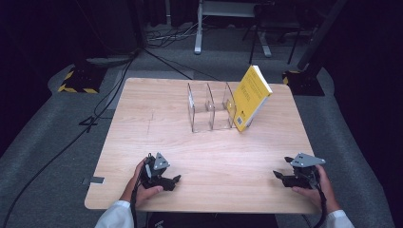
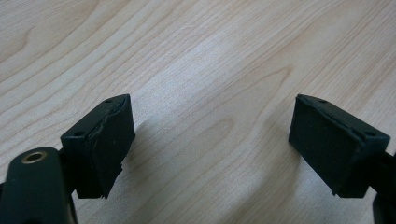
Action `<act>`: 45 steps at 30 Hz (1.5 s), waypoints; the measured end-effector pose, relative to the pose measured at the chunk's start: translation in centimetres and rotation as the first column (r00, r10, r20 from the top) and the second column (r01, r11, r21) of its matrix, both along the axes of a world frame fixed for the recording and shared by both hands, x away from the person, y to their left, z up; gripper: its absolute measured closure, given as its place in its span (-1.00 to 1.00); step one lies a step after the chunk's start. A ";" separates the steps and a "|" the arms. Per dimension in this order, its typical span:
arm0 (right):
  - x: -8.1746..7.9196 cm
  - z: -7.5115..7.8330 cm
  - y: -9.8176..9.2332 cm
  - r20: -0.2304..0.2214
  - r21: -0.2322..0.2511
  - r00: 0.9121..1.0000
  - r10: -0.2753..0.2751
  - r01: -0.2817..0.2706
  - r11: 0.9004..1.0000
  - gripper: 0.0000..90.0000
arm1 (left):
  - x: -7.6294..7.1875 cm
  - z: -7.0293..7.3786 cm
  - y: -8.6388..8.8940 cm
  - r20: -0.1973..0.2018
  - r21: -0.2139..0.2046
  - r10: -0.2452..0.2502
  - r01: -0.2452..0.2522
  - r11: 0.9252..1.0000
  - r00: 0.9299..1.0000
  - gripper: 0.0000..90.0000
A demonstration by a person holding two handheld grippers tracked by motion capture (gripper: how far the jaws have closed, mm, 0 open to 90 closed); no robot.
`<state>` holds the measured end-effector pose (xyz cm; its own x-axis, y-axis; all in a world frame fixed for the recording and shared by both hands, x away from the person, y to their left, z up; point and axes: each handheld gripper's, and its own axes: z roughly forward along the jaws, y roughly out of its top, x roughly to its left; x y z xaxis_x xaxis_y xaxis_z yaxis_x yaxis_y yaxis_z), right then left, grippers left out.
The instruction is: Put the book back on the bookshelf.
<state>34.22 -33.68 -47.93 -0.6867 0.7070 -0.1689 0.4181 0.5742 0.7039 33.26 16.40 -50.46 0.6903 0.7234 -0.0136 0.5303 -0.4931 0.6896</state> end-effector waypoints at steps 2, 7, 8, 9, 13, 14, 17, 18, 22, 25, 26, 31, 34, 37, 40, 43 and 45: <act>-0.3 -0.4 -0.6 -0.010 0.007 1.000 -0.012 0.012 1.000 -0.39 | 0.0 0.0 0.0 0.000 0.000 0.000 0.000 1.000 1.000 -0.67; -1.3 -1.1 -2.4 -0.029 0.035 0.998 -0.049 0.050 0.998 -0.41 | 0.0 0.0 0.0 -0.001 0.000 -0.001 0.001 1.000 1.000 -0.67; -1.5 -1.2 -2.8 -0.031 0.042 0.998 -0.056 0.057 0.997 -0.41 | 0.0 0.0 0.0 -0.001 0.000 -0.001 0.001 1.000 1.000 -0.67; -1.8 -1.4 -3.2 -0.037 0.054 0.997 -0.065 0.067 0.996 -0.41 | 0.0 0.0 0.0 -0.001 0.000 -0.001 0.001 1.000 1.000 -0.67; -2.6 -1.9 -4.7 -0.052 0.078 0.993 -0.103 0.107 0.991 -0.43 | 0.0 0.0 0.0 -0.001 0.000 -0.001 0.001 1.000 1.000 -0.67; -2.8 -2.1 -5.1 -0.053 0.090 0.992 -0.111 0.116 0.989 -0.45 | 0.0 0.0 0.0 -0.001 0.000 0.000 0.000 1.000 1.000 -0.67; -3.3 -2.3 -6.3 -0.061 0.117 0.989 -0.138 0.144 0.983 -0.45 | 0.0 0.0 0.0 -0.001 -0.001 -0.001 0.001 1.000 1.000 -0.67; -3.4 -2.3 -6.6 -0.071 0.131 0.986 -0.152 0.160 0.978 -0.44 | 0.0 0.0 0.0 -0.001 0.000 -0.001 0.001 1.000 1.000 -0.67; -3.5 -2.6 -7.1 -0.073 0.160 0.979 -0.189 0.198 0.967 -0.43 | 0.0 0.0 0.0 -0.001 0.000 -0.001 0.001 1.000 1.000 -0.67; -3.5 -2.6 -7.1 -0.073 0.161 0.979 -0.188 0.198 0.967 -0.42 | 0.0 0.0 0.0 -0.001 -0.001 -0.001 0.001 1.000 1.000 -0.67; -3.5 -2.6 -7.1 -0.075 0.164 0.979 -0.190 0.200 0.966 -0.42 | 0.0 0.0 0.0 -0.001 -0.001 -0.001 0.001 1.000 1.000 -0.67; -3.6 -2.6 -7.2 -0.072 0.167 0.975 -0.211 0.220 0.961 -0.40 | 0.0 0.0 0.0 -0.001 0.000 0.000 0.000 1.000 1.000 -0.67; -3.5 -2.6 -7.2 -0.074 0.168 0.970 -0.232 0.242 0.956 -0.40 | 0.0 0.0 0.0 0.000 0.000 -0.001 0.001 1.000 1.000 -0.67; -3.5 -2.6 -7.2 -0.071 0.169 0.968 -0.239 0.248 0.954 -0.39 | 0.0 0.0 0.0 0.000 0.000 -0.001 0.001 1.000 1.000 -0.67; -3.5 -2.6 -7.2 -0.071 0.170 0.968 -0.242 0.251 0.953 -0.39 | 0.0 0.0 0.0 -0.001 0.000 0.000 0.000 1.000 1.000 -0.67; -3.5 -2.6 -7.2 -0.071 0.169 0.968 -0.240 0.249 0.954 -0.39 | 0.0 0.0 0.0 -0.001 0.000 -0.002 0.002 1.000 1.000 -0.67; -3.5 -2.6 -7.2 -0.071 0.169 0.968 -0.241 0.250 0.953 -0.39 | 0.1 0.0 0.0 0.002 0.003 -0.005 0.005 1.000 1.000 -0.67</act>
